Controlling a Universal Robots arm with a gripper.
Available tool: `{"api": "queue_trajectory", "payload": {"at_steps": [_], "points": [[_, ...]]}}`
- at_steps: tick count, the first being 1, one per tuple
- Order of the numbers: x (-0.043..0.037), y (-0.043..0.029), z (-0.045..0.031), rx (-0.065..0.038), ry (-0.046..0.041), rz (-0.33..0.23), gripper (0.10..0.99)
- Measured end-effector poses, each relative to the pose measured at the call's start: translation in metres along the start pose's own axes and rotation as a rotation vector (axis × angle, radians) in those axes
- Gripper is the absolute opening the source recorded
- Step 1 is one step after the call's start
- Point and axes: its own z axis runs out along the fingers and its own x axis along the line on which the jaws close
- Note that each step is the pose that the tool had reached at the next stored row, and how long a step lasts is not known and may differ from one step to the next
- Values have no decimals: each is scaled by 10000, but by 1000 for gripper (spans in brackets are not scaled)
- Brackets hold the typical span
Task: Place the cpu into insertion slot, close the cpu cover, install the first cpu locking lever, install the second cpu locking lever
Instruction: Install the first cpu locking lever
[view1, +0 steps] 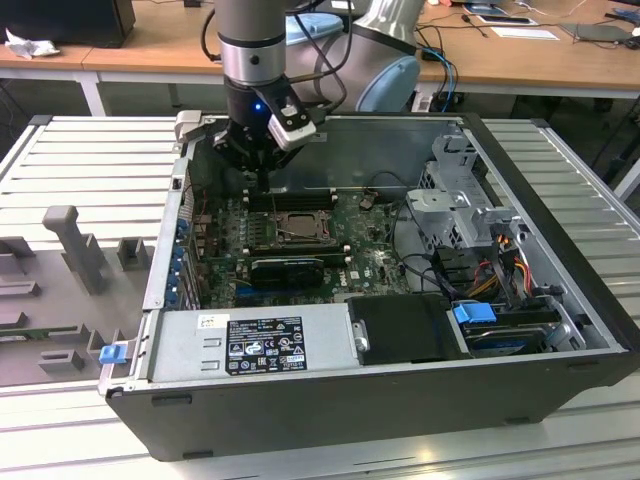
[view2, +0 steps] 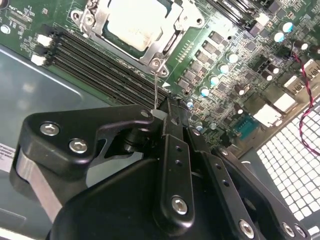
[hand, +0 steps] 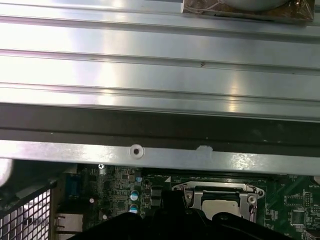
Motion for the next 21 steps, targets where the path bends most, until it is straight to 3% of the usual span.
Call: {"api": "queue_trajectory", "payload": {"at_steps": [5,8,12,13,14,15,18,19,20,21], "points": [[-58,-3,4,1,0,0,106],[-147,-7,12,1,6,2,106],[-391,-18,36,-10,73,2,106],[-433,-21,41,-83,89,3,106],[-467,-22,48,-299,79,9,106],[-484,-23,57,-426,74,12,106],[-503,-25,147,-438,75,-22,106],[-521,-27,185,-456,83,-327,106],[-539,-28,198,-633,71,-325,106],[-546,-28,216,-723,62,-322,106]]}}
